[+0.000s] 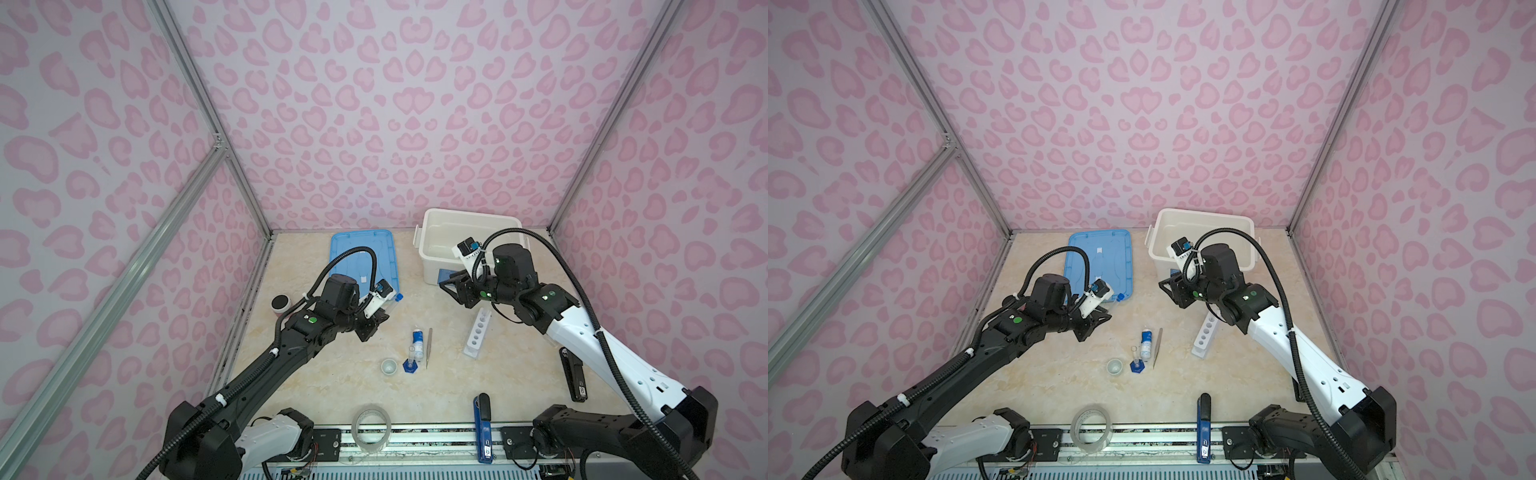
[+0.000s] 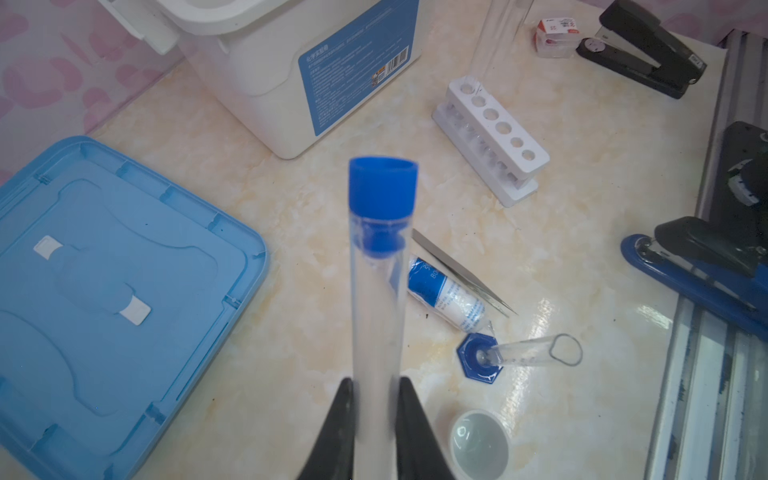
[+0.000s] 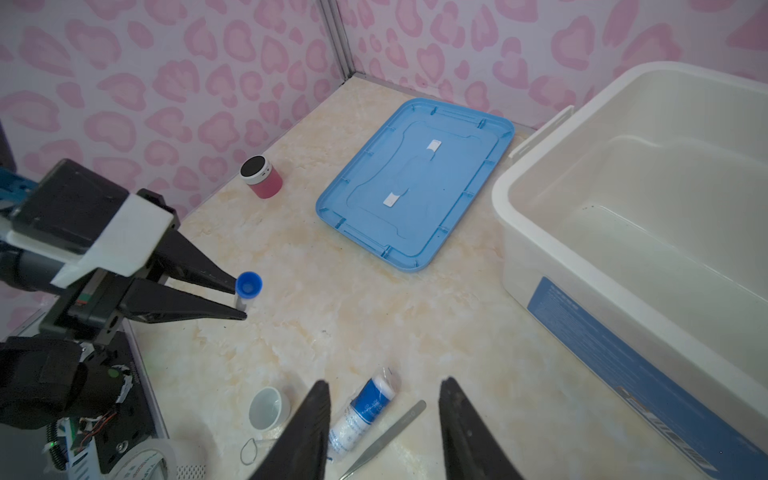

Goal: Organize the chemistry lab equipment
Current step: 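Lift the tube upright with left gripper while right gripper reaches toward it, then grasp the tube's blue cap with right gripper and open left gripper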

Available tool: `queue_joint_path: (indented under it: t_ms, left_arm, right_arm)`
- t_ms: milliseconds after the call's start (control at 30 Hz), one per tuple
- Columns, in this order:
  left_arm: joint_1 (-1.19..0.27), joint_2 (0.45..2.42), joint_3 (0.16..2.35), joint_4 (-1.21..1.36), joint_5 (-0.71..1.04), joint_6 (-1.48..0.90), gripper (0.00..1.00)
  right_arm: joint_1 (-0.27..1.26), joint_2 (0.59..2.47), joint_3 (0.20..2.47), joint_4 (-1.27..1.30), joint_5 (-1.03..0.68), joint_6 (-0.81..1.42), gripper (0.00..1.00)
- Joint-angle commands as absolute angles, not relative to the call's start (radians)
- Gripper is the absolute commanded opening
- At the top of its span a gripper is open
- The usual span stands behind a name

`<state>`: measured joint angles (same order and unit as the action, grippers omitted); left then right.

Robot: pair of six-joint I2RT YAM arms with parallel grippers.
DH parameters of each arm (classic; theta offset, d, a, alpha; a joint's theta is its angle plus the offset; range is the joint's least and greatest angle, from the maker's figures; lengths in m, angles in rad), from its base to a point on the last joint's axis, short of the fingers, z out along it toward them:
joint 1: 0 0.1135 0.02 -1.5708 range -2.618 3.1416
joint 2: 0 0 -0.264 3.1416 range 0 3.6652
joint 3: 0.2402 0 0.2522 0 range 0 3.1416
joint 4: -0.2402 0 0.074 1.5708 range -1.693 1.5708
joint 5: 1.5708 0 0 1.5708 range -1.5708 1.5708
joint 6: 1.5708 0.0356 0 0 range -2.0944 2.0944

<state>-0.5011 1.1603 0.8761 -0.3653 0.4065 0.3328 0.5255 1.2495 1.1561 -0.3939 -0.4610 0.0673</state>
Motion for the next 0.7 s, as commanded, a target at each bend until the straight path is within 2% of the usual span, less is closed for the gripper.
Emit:
queue_joint_path:
  t_ms: [0, 300, 667]
  left_arm:
    - [-0.500, 1.154, 0.881, -0.285, 0.515, 0.312, 0.16]
    - [-0.500, 1.120, 0.842, -0.239, 0.550, 0.298, 0.16]
    - [-0.499, 1.096, 0.834, -0.228, 0.561, 0.294, 0.16]
  right_arm:
    - [0.549, 1.267, 1.174, -0.383, -0.544, 0.072, 0.45]
    - [0.644, 1.330, 1.216, -0.383, -0.576, 0.069, 0.50]
    - [0.699, 1.394, 1.256, -0.346, -0.617, 0.075, 0.48]
